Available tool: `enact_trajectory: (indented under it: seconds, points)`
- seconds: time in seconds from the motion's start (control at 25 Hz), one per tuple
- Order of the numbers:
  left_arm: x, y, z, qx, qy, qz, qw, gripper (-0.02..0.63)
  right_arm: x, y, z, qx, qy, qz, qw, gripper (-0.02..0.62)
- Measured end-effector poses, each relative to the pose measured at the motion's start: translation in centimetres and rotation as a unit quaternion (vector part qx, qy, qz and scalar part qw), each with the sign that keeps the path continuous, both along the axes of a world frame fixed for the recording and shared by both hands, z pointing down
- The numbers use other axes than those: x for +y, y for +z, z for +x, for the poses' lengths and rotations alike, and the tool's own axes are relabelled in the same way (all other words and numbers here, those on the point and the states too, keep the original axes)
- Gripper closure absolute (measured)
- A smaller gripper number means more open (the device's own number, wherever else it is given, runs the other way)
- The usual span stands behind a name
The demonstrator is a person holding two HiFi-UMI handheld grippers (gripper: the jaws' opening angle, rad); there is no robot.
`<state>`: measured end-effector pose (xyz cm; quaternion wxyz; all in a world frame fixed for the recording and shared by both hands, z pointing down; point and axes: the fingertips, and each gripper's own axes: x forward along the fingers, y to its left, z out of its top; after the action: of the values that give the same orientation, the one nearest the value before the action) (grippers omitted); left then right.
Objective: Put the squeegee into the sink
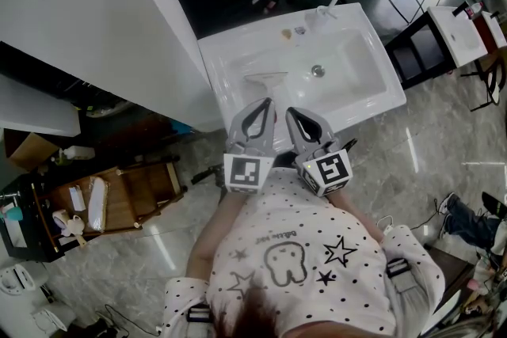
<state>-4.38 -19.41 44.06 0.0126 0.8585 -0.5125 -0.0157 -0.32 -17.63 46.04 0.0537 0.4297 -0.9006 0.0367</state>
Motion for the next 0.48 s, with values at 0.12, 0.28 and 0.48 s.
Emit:
enact_trajectory:
  seconds: [0.12, 0.28, 0.48]
  points:
    - [-0.09, -0.04, -0.26, 0.001, -0.002, -0.004, 1.0, 0.609, -0.12, 0.08, -0.2, 0.002, 0.0, -0.002, 1.0, 0.6]
    - [-0.07, 0.5, -0.53, 0.0, -0.004, -0.002, 1.0, 0.609, -0.2, 0.17, -0.27, -0.001, 0.002, -0.003, 1.0, 0.6]
    - [-0.31, -0.25, -0.69, 0.005, -0.006, 0.0, 1.0, 0.609, -0.52, 0.12, -0.4, -0.001, 0.0, -0.003, 1.0, 0.6]
